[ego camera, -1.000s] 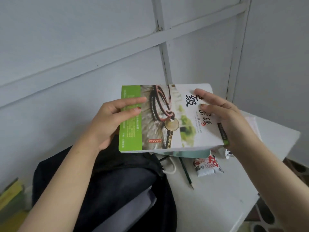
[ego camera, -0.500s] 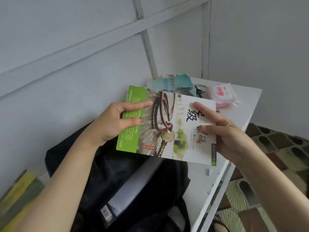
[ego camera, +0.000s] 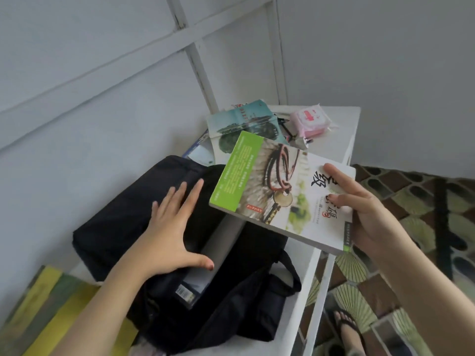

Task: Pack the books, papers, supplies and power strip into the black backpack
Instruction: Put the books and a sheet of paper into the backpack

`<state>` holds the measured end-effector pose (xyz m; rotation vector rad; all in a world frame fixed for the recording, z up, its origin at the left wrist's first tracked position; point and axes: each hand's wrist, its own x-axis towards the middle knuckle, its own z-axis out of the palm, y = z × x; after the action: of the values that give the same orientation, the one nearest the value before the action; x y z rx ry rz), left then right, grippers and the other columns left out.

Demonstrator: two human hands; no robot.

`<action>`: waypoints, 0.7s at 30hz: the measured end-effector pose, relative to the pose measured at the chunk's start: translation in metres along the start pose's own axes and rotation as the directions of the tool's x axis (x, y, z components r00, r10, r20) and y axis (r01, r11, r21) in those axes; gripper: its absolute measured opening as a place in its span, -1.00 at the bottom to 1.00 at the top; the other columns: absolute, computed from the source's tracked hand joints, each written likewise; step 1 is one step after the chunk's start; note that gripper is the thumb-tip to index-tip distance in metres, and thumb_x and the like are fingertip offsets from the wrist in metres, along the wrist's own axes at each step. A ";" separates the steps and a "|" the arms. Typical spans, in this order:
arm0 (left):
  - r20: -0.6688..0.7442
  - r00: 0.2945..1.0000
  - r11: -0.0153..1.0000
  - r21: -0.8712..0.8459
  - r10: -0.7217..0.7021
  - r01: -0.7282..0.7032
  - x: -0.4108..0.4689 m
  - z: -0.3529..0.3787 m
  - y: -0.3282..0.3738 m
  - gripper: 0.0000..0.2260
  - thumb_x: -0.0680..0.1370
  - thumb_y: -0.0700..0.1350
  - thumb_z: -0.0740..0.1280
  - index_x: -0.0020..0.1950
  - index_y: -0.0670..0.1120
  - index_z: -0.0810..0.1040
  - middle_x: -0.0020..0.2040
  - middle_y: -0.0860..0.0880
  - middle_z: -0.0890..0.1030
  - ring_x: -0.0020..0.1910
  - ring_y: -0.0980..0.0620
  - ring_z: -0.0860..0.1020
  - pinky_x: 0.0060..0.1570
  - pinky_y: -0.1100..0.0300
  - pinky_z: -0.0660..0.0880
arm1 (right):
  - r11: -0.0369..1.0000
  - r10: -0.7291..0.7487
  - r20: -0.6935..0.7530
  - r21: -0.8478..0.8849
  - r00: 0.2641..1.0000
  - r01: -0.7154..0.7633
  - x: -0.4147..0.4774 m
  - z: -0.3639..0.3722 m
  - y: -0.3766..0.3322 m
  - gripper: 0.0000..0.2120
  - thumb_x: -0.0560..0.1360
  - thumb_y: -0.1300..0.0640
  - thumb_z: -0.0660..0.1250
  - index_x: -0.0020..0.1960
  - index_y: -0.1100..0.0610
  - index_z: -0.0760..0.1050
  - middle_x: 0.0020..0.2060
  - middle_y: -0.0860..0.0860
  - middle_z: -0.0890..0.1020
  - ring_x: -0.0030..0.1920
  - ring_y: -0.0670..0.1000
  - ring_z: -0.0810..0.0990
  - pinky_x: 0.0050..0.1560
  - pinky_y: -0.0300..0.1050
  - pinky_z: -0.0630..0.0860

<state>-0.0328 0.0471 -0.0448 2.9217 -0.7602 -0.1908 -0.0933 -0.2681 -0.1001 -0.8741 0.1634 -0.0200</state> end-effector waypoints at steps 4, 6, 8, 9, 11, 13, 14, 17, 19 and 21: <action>-0.007 1.000 0.960 -0.278 0.022 -0.023 0.002 0.005 -0.016 -0.44 0.45 -0.21 0.39 0.07 0.48 0.34 0.54 0.03 -0.04 0.47 0.13 0.04 0.33 0.20 0.14 | 1.000 0.019 -0.051 -0.005 0.999 -0.019 -0.012 -0.008 0.011 -0.48 0.45 0.46 0.13 0.17 -0.04 0.56 0.11 0.06 0.64 -0.08 0.12 0.64 -0.26 -0.11 0.64; 0.021 1.000 0.955 -0.298 0.003 0.004 0.008 0.005 -0.025 -0.52 0.49 -0.33 0.27 -0.17 0.34 0.55 0.51 0.02 0.12 0.47 0.07 0.15 0.32 0.24 0.14 | 0.999 0.043 -0.058 -0.015 0.997 -0.044 -0.017 -0.011 0.015 -0.48 0.45 0.46 0.14 0.17 -0.04 0.57 0.11 0.06 0.64 -0.07 0.13 0.62 -0.27 -0.11 0.63; 0.043 0.999 0.968 -0.251 -0.012 0.022 0.014 0.007 -0.031 -0.57 0.49 -0.27 0.31 -0.20 0.32 0.60 0.47 0.02 0.21 0.43 0.03 0.24 0.34 0.24 0.15 | 0.997 0.076 -0.050 -0.030 0.996 -0.078 -0.021 -0.013 0.018 -0.48 0.45 0.46 0.14 0.16 -0.04 0.58 0.07 0.04 0.66 -0.11 0.12 0.64 -0.31 -0.12 0.62; 0.053 0.999 0.975 -0.220 -0.004 0.015 0.016 0.007 -0.032 -0.63 0.46 -0.19 0.38 -0.16 0.36 0.59 0.45 0.03 0.25 0.40 0.03 0.29 0.35 0.21 0.20 | 0.995 0.091 -0.041 -0.037 0.995 -0.093 -0.023 -0.013 0.018 -0.48 0.45 0.47 0.13 0.15 -0.05 0.59 0.04 0.02 0.67 -0.15 0.10 0.66 -0.32 -0.12 0.62; 0.051 0.998 0.985 -0.169 0.020 -0.011 0.016 0.006 -0.031 -0.63 0.40 -0.10 0.48 -0.13 0.44 0.55 0.37 0.06 0.35 0.34 0.02 0.38 0.32 0.14 0.29 | 0.991 0.120 -0.019 -0.054 0.993 -0.121 -0.025 -0.014 0.019 -0.48 0.46 0.47 0.12 0.13 -0.04 0.60 0.00 0.01 0.69 -0.21 0.07 0.68 -0.34 -0.13 0.60; -0.028 0.999 0.982 -0.186 0.017 -0.022 0.015 -0.002 -0.030 -0.53 0.41 -0.22 0.45 -0.14 0.44 0.53 0.26 0.04 0.46 0.30 0.00 0.43 0.24 0.27 0.27 | 0.984 0.154 -0.002 -0.090 0.988 -0.153 -0.025 -0.013 0.020 -0.48 0.46 0.47 0.13 0.11 -0.04 0.61 0.00 0.02 0.69 -0.22 0.06 0.68 -0.35 -0.14 0.59; -0.074 0.997 0.979 -0.203 0.010 -0.025 0.015 -0.010 -0.030 -0.50 0.43 -0.27 0.42 -0.10 0.42 0.52 0.23 0.06 0.49 0.29 0.01 0.44 0.18 0.38 0.23 | 0.980 0.171 0.011 -0.106 0.985 -0.169 -0.024 -0.012 0.020 -0.49 0.46 0.47 0.13 0.11 -0.03 0.62 0.02 0.04 0.68 -0.22 0.06 0.68 -0.35 -0.13 0.59; -0.118 0.993 0.961 -0.274 0.008 -0.040 0.011 -0.038 -0.032 -0.34 0.44 -0.37 0.38 -0.15 0.51 0.51 -0.01 0.42 0.50 0.10 0.24 0.47 -0.02 0.66 0.18 | 0.966 0.224 0.061 -0.145 0.973 -0.213 -0.019 -0.005 0.021 -0.50 0.47 0.48 0.13 0.13 0.00 0.61 0.02 0.09 0.68 -0.22 0.08 0.68 -0.34 -0.12 0.60; -0.130 0.991 0.943 -0.328 0.017 -0.059 0.010 -0.053 -0.035 -0.20 0.42 -0.43 0.37 -0.21 0.61 0.42 -0.10 0.52 0.50 -0.03 0.47 0.43 -0.02 0.71 0.15 | 0.958 0.243 0.088 -0.178 0.966 -0.225 -0.013 0.006 0.023 -0.50 0.47 0.49 0.12 0.13 0.02 0.60 0.00 0.09 0.69 -0.20 0.08 0.68 -0.29 -0.10 0.63; -0.154 0.988 0.931 -0.359 0.012 -0.068 0.009 -0.061 -0.037 -0.18 0.41 -0.44 0.37 -0.21 0.63 0.39 0.01 0.38 0.53 0.03 0.47 0.39 -0.01 0.72 0.12 | 0.950 0.258 0.088 -0.203 0.962 -0.236 -0.005 0.021 0.029 -0.52 0.48 0.49 0.12 0.09 0.04 0.62 -0.01 0.09 0.69 -0.17 0.10 0.67 -0.25 -0.10 0.63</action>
<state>0.0015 0.0794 0.0094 2.5345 -0.6773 -0.0950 -0.0961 -0.2336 -0.1084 -1.0387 0.1690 0.2840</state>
